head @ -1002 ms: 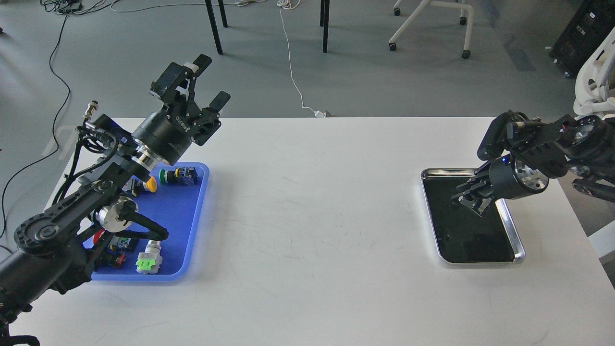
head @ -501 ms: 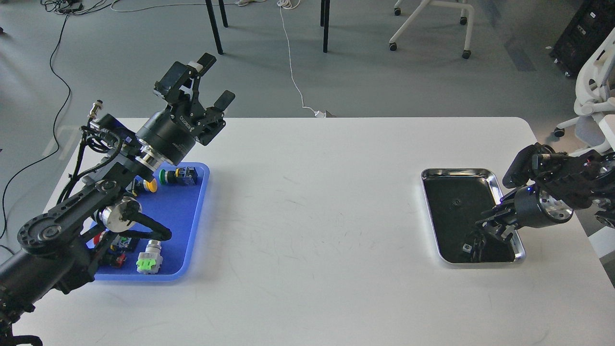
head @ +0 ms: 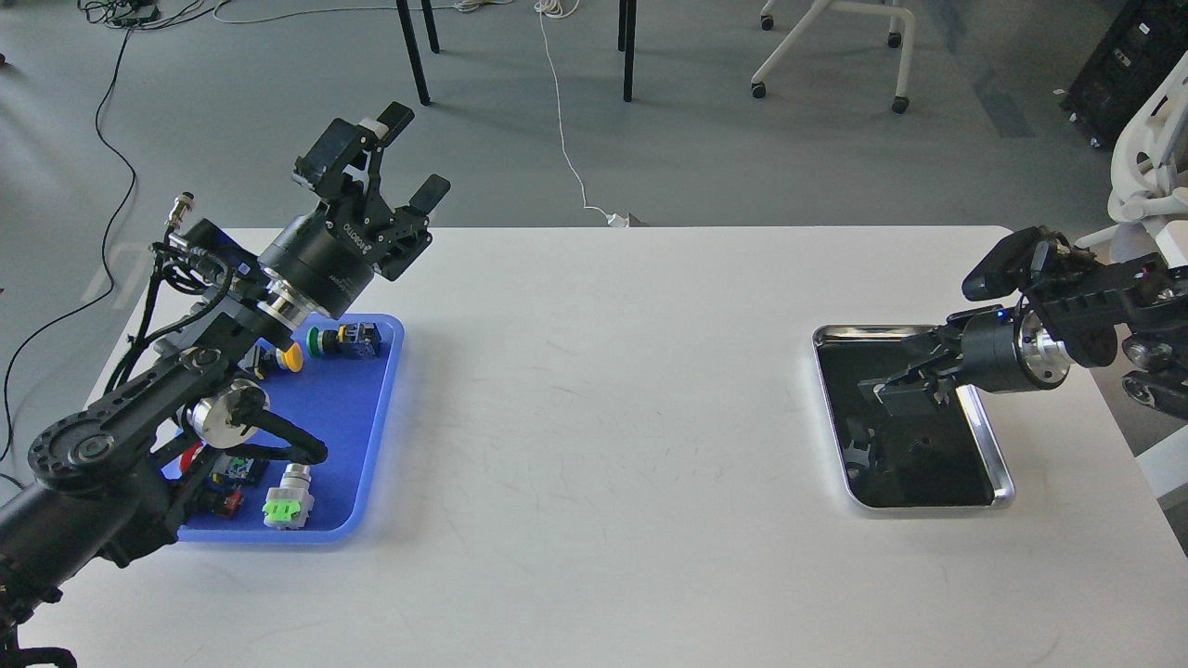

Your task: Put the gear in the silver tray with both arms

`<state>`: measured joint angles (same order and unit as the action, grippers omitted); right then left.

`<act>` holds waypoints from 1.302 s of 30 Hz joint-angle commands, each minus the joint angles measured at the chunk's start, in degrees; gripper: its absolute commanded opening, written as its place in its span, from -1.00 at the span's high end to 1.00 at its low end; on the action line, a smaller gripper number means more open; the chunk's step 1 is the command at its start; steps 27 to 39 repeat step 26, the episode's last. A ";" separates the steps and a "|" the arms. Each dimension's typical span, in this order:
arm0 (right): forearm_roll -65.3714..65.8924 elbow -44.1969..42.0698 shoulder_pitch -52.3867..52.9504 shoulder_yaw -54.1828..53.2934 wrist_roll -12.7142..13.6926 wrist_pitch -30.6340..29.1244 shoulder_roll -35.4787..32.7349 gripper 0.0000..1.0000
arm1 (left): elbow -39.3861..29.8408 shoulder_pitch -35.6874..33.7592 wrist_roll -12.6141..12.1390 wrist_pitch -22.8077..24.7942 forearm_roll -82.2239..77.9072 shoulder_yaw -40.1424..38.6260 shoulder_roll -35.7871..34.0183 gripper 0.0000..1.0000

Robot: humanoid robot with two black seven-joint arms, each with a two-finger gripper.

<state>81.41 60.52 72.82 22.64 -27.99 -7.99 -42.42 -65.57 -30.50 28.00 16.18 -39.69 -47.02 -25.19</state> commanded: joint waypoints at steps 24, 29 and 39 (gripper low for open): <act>-82.91 0.66 -23.07 -30.55 -0.01 -2.12 8.76 -0.98 | 0.45 11.69 -6.56 5.88 -0.65 -9.58 6.30 -0.96; -82.82 0.48 -23.33 -30.20 -0.01 -2.03 9.63 -0.98 | 0.45 11.69 -6.64 5.88 -0.56 -9.84 6.30 -0.96; -82.82 0.48 -23.33 -30.20 -0.01 -2.03 9.63 -0.98 | 0.45 11.69 -6.64 5.88 -0.56 -9.84 6.30 -0.96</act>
